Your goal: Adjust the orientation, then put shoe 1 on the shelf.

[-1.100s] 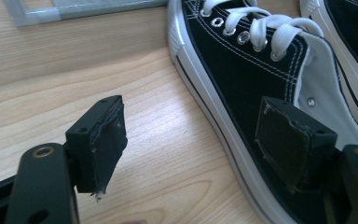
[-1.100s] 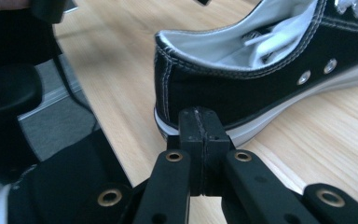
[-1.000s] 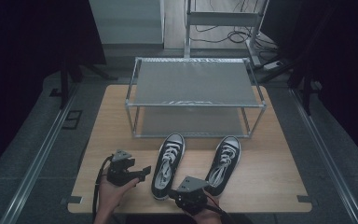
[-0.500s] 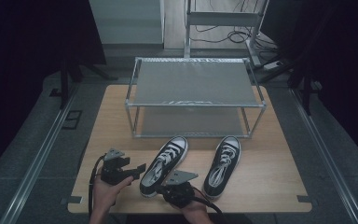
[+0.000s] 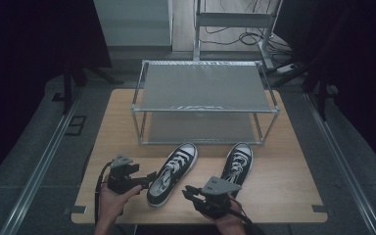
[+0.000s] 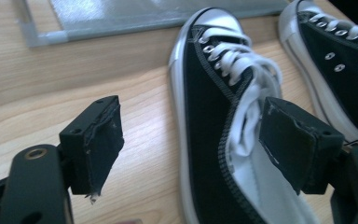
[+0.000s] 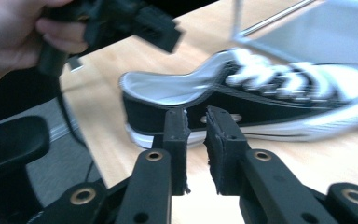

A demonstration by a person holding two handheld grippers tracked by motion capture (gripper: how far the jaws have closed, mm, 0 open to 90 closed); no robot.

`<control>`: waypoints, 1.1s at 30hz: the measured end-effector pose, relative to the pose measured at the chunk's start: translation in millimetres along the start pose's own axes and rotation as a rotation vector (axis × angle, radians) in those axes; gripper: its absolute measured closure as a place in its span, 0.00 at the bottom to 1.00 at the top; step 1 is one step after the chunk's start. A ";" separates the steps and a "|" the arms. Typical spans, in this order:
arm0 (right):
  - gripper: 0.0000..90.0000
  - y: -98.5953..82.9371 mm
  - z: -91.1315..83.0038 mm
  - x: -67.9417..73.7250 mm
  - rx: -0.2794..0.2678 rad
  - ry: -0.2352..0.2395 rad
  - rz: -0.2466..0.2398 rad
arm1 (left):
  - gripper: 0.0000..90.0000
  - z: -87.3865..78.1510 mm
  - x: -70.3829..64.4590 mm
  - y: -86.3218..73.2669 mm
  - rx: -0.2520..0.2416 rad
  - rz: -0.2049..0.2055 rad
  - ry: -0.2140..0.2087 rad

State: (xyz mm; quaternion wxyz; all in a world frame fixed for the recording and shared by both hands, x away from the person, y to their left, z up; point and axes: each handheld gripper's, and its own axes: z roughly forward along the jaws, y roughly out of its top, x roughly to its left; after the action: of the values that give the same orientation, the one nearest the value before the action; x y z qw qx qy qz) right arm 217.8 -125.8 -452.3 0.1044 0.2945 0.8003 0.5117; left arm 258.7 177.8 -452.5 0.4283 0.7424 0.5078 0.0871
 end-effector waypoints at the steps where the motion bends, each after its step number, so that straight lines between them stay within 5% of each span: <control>1: 0.81 0.3 -6.7 -4.9 -0.006 -0.011 0.009 | 0.22 0.0 0.0 0.0 0.000 0.000 0.000; 10: 0.75 -9.5 -52.0 -49.6 -0.054 -0.109 0.082 | 0.16 24.0 -10.2 21.0 0.097 0.029 -0.062; 18: 0.71 -17.1 -69.6 -69.9 -0.071 -0.161 0.115 | 0.14 47.3 -13.9 37.4 0.183 0.036 -0.087; 33: 0.69 -19.7 -69.3 -71.7 -0.060 -0.182 0.115 | 0.09 86.3 -35.2 36.6 0.366 0.107 0.015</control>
State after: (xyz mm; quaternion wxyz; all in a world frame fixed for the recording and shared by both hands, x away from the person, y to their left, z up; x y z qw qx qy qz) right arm 235.8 -225.7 -447.9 0.1558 0.3818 0.7536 0.5119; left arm 315.7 97.2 -468.5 0.2771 0.8333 0.4780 0.0214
